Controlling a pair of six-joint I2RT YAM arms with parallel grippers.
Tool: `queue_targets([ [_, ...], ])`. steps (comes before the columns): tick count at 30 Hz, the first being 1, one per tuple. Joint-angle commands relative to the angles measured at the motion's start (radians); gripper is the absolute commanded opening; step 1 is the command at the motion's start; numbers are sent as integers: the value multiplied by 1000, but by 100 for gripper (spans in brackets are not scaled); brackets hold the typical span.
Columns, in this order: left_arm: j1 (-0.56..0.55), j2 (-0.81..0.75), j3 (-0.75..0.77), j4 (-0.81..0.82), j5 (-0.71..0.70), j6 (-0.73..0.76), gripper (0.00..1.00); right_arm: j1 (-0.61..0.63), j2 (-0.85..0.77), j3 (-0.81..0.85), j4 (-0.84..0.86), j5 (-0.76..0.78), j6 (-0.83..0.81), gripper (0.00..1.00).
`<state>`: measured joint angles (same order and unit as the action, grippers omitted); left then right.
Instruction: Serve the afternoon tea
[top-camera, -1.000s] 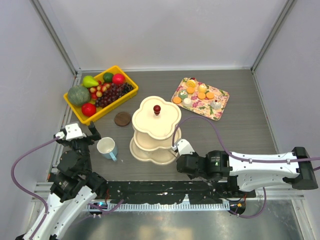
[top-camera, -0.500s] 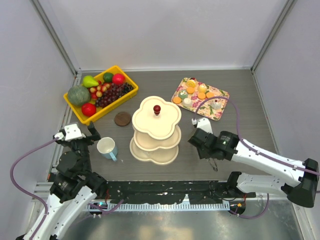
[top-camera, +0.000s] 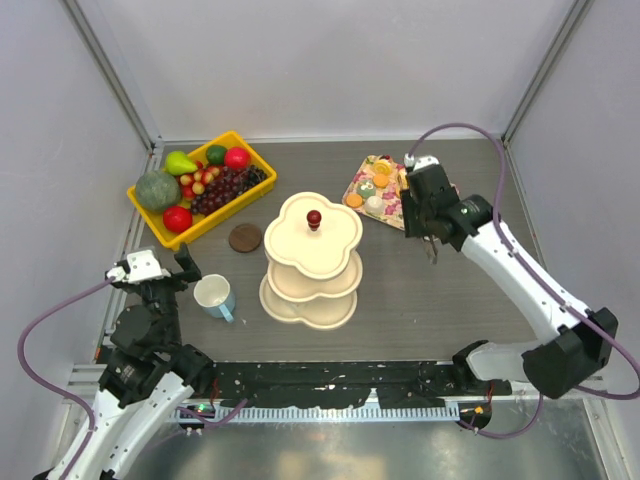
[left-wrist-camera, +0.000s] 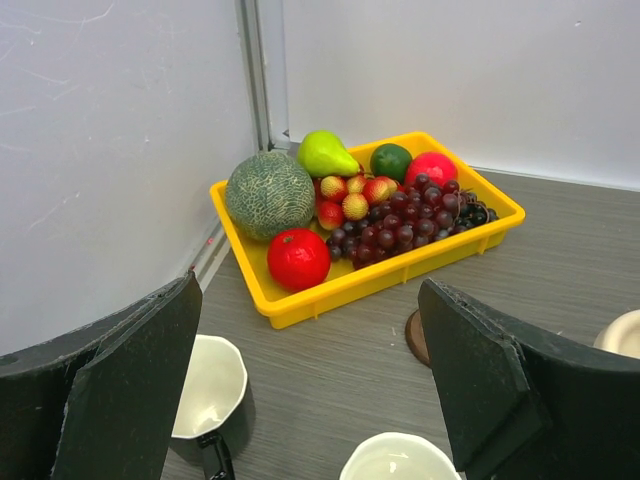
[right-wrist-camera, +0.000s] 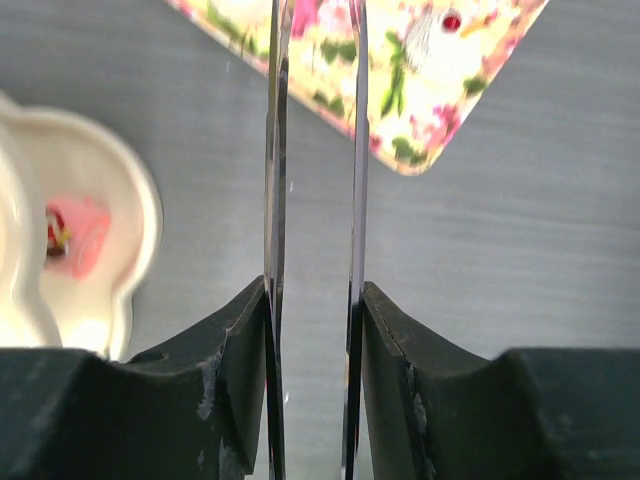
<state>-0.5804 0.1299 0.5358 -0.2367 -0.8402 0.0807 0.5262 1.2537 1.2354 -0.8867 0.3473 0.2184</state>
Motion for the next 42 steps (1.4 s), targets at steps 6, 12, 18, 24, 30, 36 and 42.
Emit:
queue_targets([
  [6,5,-4,0,31,32,-33,98,-219,233,144,345,-224,-304,43],
  [12,5,-1,-5,40,41,-29,98,-299,343,174,448,-315,-428,43],
  [18,4,23,-11,48,46,-22,98,-333,484,269,468,-387,-547,44],
  [24,4,39,-23,60,55,-2,98,-341,598,346,477,-367,-634,45],
  [30,4,54,-30,71,64,7,98,-341,659,381,489,-350,-663,49],
  [36,4,76,-30,73,75,11,98,-341,702,394,500,-350,-685,54],
  [42,4,85,-31,74,78,16,98,-341,722,400,499,-311,-705,57],
])
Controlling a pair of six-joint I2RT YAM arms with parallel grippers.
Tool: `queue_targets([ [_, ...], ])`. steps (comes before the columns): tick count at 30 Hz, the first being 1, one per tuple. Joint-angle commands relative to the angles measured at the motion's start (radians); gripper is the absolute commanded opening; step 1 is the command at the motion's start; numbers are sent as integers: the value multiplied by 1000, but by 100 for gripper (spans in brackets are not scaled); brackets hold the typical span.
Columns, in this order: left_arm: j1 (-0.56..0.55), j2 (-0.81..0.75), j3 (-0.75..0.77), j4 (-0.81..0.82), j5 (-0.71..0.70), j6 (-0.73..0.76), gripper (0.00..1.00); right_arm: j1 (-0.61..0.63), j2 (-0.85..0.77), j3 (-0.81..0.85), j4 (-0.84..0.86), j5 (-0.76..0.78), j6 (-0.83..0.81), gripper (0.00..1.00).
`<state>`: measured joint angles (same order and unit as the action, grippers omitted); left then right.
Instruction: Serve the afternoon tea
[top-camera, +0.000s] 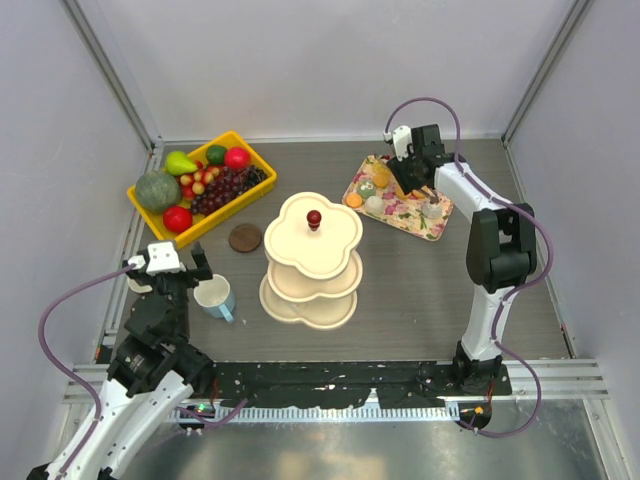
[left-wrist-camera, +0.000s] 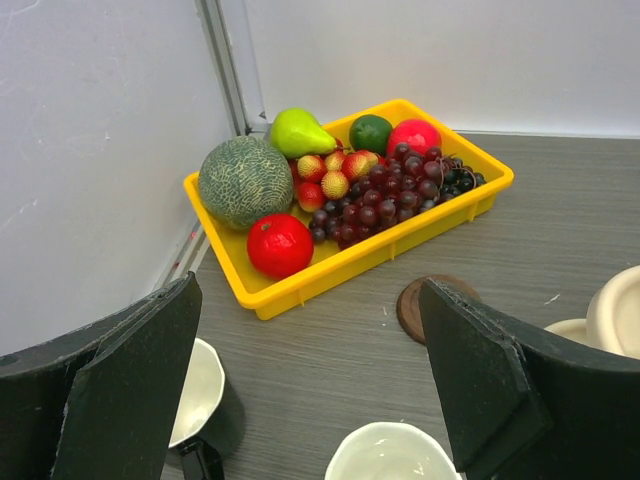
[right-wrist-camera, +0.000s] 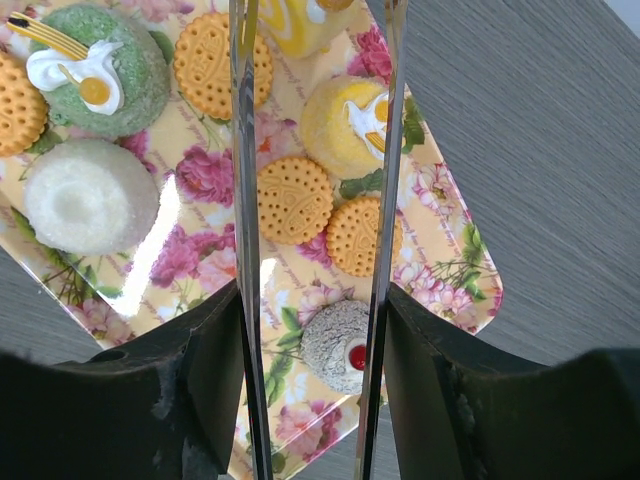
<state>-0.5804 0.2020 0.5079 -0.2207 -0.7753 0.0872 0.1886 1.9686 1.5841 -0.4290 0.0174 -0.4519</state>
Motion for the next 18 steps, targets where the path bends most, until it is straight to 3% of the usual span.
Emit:
queue_targets([
  [1,4,13,-5,58,13,8,98,-5,15,59,36,15,-42,57],
  [18,5,19,-5,61,14,17,98,-5,88,145,-83,-85,-73,56],
])
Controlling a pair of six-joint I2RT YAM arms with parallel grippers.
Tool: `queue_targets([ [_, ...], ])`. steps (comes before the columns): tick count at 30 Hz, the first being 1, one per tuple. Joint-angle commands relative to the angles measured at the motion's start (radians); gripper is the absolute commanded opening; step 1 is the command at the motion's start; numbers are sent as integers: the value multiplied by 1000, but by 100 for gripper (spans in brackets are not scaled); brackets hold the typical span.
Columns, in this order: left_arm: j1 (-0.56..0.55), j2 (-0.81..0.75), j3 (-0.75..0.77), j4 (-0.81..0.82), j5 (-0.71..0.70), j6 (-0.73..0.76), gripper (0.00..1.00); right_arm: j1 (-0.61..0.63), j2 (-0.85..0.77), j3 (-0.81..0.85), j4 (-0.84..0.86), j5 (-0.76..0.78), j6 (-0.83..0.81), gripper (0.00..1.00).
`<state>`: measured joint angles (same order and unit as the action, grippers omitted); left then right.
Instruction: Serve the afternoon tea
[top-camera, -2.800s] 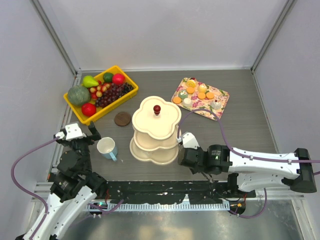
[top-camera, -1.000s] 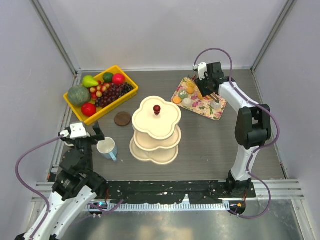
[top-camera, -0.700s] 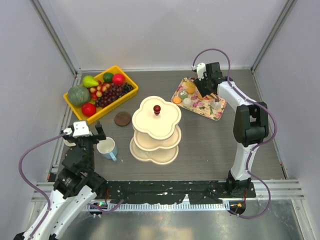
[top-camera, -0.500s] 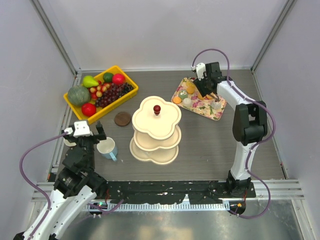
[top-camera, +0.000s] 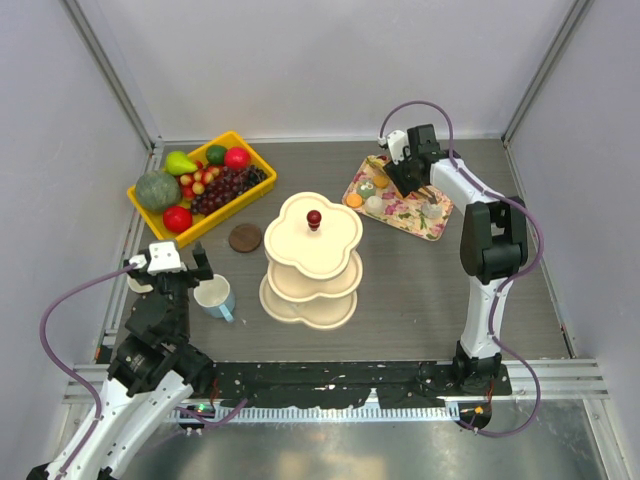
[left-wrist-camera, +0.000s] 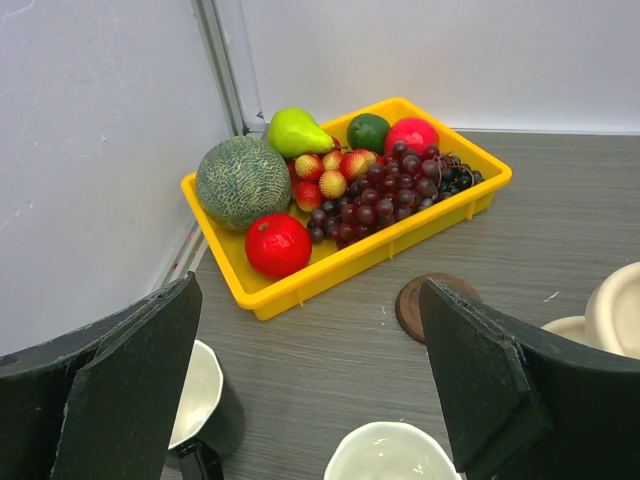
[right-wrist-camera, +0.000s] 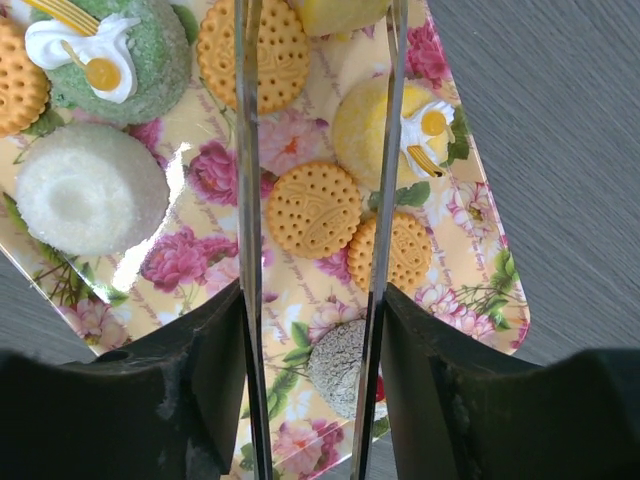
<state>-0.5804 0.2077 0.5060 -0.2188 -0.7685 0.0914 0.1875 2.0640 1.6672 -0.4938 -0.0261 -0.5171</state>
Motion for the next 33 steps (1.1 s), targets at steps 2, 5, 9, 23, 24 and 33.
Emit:
queue_targets([
  [2,4,13,-3,61,6,13,98,-5,-8,62,-19,-41,-3,49],
  [5,5,13,-4,59,6,14,98,-3,-21,63,-14,-37,3,44],
  [9,4,9,-1,59,9,14,98,-6,-74,55,-6,-29,15,38],
  [23,5,-50,3,56,8,10,98,0,-396,-119,18,9,239,38],
  [24,4,-53,3,55,5,8,98,-2,-427,-132,8,9,274,38],
  [33,5,-77,9,55,0,5,98,18,-654,-313,-68,97,511,38],
])
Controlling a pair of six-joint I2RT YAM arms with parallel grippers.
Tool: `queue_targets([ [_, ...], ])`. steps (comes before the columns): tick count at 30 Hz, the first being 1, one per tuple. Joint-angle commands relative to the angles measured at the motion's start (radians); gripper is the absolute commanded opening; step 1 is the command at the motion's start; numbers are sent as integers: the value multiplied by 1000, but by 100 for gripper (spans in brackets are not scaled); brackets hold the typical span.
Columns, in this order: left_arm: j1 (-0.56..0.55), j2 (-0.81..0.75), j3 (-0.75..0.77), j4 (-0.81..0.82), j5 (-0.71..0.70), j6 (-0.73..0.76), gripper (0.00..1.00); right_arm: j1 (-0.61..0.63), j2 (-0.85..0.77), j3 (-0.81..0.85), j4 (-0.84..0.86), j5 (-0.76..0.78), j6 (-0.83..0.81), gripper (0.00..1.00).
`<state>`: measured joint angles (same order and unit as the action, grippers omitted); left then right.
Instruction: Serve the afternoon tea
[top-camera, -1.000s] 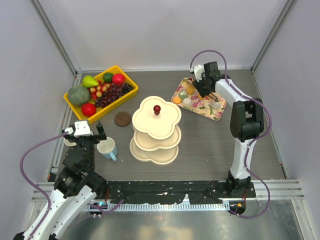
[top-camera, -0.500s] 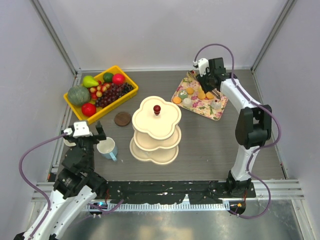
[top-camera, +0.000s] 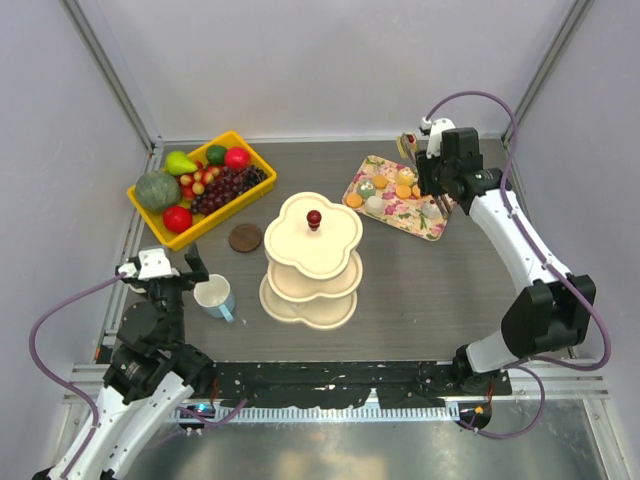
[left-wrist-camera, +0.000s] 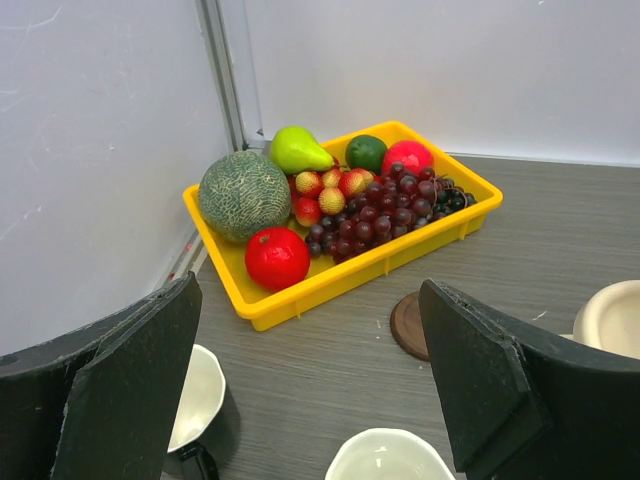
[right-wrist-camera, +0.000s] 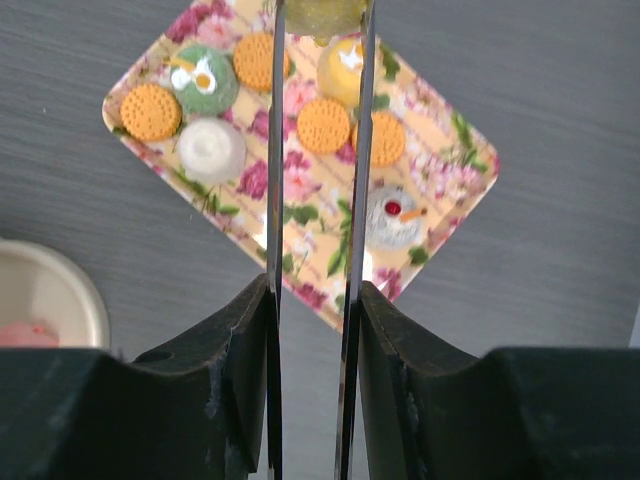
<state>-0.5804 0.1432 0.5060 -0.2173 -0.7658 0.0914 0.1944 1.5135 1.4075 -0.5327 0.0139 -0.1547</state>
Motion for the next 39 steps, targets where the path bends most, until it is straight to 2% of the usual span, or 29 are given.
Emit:
queue_targets([
  [1,4,-14,9,50,-3,4,98,13,-134,-76,-42,60,180,38],
  [9,4,-24,6,50,-13,5,98,62,-335,-235,-148,112,271,38],
  [20,4,-11,8,50,-24,8,99,278,-607,-554,-233,156,415,38],
  [23,4,-4,6,52,-24,10,99,338,-671,-607,-240,118,480,38],
  [30,4,15,8,53,-27,16,99,462,-746,-700,-230,83,581,37],
  [34,5,19,6,53,-32,16,99,585,-763,-745,-187,89,626,38],
  [39,4,21,5,55,-32,18,99,665,-788,-809,-124,77,687,37],
])
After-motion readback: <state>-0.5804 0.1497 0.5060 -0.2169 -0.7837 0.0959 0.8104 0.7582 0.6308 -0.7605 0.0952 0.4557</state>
